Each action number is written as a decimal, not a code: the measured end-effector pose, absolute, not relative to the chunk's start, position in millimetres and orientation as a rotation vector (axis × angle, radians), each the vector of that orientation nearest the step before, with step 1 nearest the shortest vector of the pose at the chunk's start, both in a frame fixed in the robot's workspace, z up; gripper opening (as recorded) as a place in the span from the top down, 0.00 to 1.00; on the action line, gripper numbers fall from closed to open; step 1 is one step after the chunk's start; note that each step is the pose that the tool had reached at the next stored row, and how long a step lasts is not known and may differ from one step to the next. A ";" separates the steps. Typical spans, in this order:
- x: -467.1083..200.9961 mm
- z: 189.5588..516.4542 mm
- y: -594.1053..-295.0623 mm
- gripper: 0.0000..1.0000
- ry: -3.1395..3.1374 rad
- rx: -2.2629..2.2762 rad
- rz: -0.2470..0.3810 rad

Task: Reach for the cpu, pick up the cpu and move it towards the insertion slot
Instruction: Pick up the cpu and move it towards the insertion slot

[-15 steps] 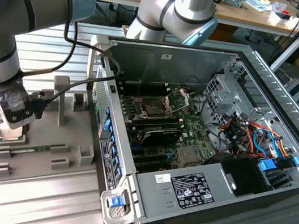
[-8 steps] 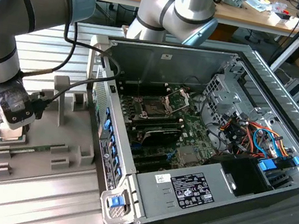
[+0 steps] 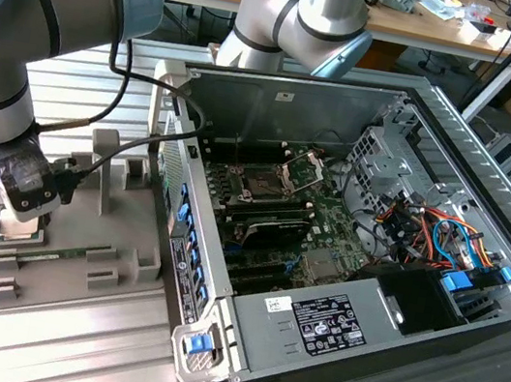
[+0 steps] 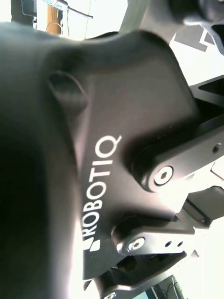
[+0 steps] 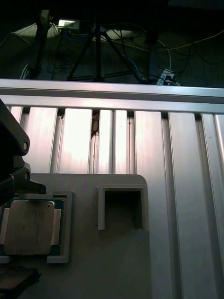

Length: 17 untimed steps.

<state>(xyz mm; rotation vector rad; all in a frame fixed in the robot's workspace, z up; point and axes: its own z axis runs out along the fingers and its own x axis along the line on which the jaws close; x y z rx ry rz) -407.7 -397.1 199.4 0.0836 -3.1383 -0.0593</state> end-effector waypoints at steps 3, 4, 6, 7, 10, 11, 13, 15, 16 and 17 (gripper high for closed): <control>-407.7 198.4 -397.2 0.33 -3.138 0.094 -0.059; -407.7 198.1 -397.3 0.33 -3.138 0.094 -0.059; -407.7 197.7 -397.3 0.33 -3.138 0.094 -0.059; -407.7 197.5 -397.4 0.33 -3.138 0.094 -0.059; -407.7 197.0 -397.4 0.33 -3.138 0.094 -0.059; -407.7 196.8 -397.5 0.33 -3.138 0.094 -0.059; -407.7 196.4 -397.6 0.33 -3.138 0.094 -0.059; -407.7 195.9 -397.8 0.33 -3.138 0.094 -0.059; -407.7 195.6 -398.0 0.33 -3.138 0.094 -0.059; -407.7 195.4 -398.1 0.33 -3.138 0.094 -0.059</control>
